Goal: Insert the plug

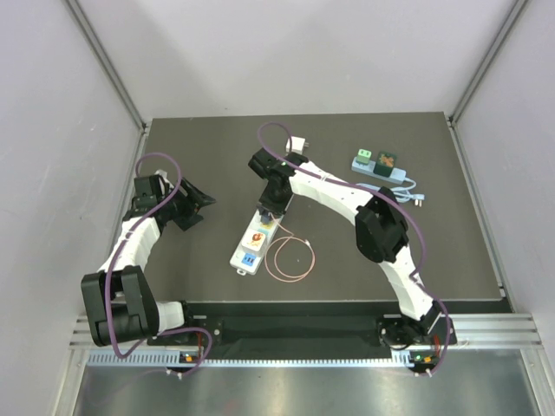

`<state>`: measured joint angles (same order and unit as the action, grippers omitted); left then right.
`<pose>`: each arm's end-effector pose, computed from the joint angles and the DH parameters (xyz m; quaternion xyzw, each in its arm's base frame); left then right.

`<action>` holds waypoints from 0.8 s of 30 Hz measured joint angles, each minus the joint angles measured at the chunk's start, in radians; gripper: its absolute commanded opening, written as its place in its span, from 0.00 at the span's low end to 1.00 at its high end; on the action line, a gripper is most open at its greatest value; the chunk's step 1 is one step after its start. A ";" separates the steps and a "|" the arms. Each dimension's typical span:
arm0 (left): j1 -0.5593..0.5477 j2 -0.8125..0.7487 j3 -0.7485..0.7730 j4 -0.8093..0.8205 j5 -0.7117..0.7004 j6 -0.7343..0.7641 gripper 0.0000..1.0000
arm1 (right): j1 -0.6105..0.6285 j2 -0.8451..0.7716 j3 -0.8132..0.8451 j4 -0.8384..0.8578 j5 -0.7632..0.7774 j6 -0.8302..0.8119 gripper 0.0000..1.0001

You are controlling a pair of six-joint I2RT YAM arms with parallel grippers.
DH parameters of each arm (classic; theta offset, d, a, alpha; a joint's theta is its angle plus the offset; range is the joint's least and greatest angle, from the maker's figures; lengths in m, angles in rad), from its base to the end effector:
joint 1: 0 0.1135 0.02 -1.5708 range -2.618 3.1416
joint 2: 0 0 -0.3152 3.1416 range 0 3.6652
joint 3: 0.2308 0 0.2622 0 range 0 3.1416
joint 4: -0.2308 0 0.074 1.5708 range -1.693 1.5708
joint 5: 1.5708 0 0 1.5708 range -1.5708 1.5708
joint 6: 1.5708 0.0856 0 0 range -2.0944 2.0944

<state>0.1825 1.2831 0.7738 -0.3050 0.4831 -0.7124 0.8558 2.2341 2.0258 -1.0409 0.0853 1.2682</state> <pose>0.2880 0.0127 0.2347 -0.3108 0.8517 -0.3084 0.2878 0.3507 0.3928 0.2166 0.2086 0.9639 0.1192 0.1147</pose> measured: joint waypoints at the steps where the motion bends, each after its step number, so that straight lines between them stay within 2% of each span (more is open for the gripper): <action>1: 0.000 0.000 0.000 0.000 0.000 0.000 0.77 | 0.000 0.001 0.000 0.004 0.000 0.000 0.00; 24: 0.000 0.000 0.000 -0.002 -0.009 0.000 0.77 | 0.009 0.047 0.057 -0.029 0.019 -0.016 0.00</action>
<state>0.1825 1.2827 0.7738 -0.3073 0.4740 -0.7120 0.8646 2.2807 2.0827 -1.0698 0.1047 1.2526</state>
